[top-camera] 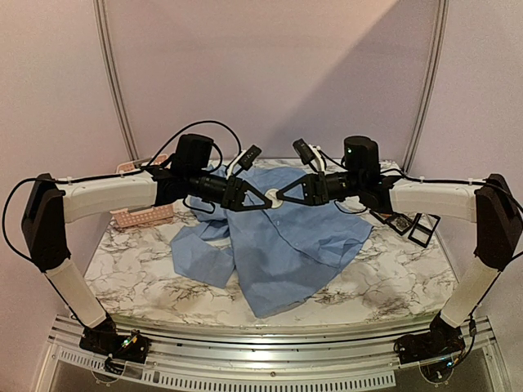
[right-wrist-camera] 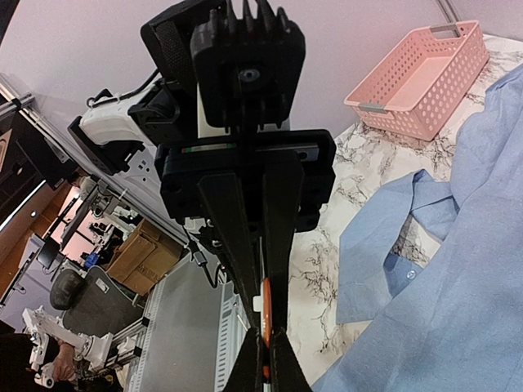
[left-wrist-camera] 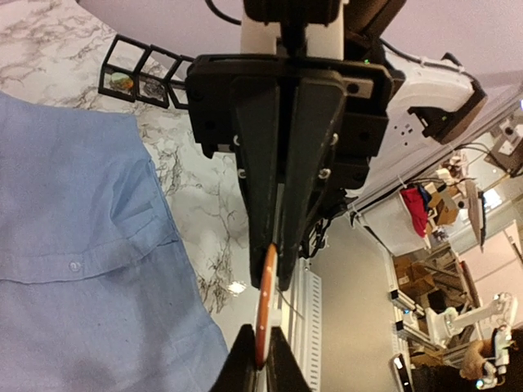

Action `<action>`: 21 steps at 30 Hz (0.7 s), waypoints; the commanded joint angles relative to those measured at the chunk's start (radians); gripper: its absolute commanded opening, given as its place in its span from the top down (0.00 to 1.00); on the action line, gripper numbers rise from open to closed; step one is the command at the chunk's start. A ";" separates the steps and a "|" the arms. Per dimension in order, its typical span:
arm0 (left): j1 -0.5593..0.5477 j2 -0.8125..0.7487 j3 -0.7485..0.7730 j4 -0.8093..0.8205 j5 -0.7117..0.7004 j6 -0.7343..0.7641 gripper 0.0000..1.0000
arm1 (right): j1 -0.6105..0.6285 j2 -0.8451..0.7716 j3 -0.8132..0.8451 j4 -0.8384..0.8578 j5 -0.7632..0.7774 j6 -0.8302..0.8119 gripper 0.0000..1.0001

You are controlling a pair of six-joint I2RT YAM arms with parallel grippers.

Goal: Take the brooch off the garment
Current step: Pass from the right arm to the left, then close the brooch securely.

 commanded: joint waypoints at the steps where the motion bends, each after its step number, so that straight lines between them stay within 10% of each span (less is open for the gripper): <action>1: -0.010 0.010 0.000 0.020 0.017 -0.005 0.99 | 0.008 0.017 0.026 -0.013 -0.009 -0.015 1.00; 21: 0.000 0.013 -0.009 0.076 0.023 -0.035 1.00 | 0.016 -0.003 0.001 -0.006 -0.022 -0.028 0.49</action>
